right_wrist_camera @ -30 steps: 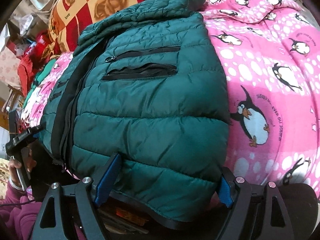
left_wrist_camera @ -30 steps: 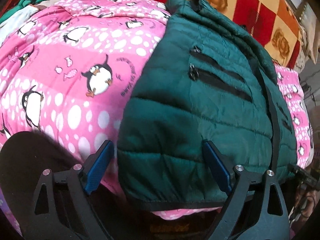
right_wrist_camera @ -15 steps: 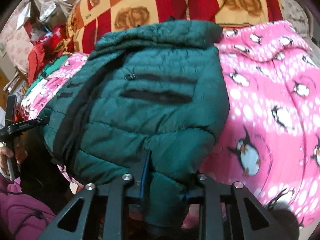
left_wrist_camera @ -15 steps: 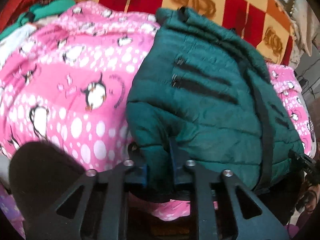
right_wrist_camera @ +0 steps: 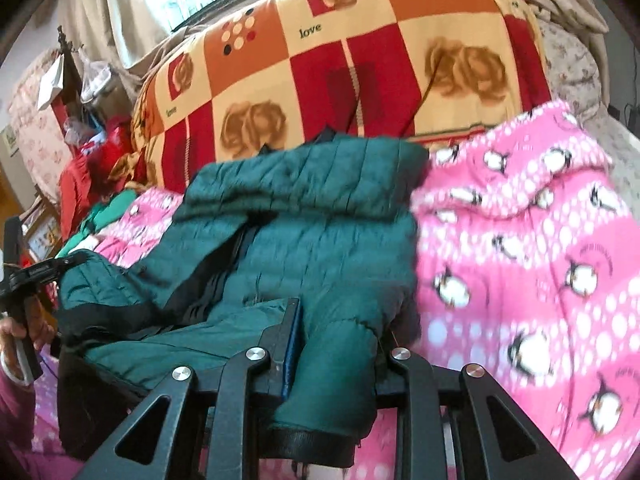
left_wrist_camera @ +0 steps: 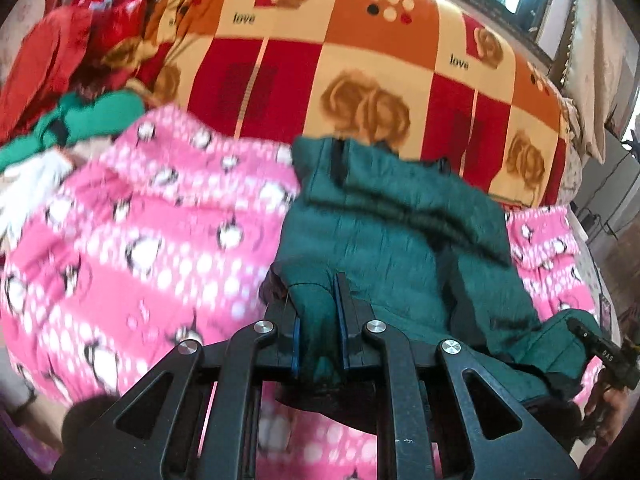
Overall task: Fold large clothes
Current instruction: 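Grasp the jacket hem with both grippers, then lift the hem with both grippers and fold it onto the collar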
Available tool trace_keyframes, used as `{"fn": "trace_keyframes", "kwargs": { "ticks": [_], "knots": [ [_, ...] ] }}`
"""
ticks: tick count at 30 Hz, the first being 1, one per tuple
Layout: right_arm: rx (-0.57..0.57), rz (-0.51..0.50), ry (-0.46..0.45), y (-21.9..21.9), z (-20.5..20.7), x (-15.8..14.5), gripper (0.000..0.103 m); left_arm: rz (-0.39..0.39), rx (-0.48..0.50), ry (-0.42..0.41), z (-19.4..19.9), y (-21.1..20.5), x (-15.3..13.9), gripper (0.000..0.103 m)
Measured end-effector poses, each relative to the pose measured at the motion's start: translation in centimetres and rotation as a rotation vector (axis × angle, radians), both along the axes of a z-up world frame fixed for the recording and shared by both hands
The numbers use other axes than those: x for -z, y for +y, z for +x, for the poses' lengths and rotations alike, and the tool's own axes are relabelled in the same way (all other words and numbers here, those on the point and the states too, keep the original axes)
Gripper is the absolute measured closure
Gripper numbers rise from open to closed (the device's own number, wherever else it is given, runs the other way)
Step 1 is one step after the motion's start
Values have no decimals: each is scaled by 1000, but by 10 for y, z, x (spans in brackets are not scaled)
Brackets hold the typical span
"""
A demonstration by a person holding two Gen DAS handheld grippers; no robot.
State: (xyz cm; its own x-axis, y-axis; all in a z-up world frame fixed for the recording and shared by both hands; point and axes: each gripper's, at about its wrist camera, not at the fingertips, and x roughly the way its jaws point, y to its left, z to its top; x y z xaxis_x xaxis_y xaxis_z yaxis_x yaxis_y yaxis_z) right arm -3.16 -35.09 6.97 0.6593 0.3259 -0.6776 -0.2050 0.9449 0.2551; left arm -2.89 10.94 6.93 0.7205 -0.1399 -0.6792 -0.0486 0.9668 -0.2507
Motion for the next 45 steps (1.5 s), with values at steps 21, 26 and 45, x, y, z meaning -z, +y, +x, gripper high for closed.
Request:
{"fn": "trace_keyframes", "kwargs": {
  "ticks": [21, 26, 45],
  "knots": [
    [141, -82, 49, -2, 210, -4, 79, 105, -166, 6, 198, -13, -4, 90],
    [159, -60, 81, -6, 250, 13, 79, 118, -197, 44, 239, -10, 18, 90],
    [200, 121, 99, -23, 274, 37, 52, -9, -167, -19, 247, 15, 25, 20]
  ]
}}
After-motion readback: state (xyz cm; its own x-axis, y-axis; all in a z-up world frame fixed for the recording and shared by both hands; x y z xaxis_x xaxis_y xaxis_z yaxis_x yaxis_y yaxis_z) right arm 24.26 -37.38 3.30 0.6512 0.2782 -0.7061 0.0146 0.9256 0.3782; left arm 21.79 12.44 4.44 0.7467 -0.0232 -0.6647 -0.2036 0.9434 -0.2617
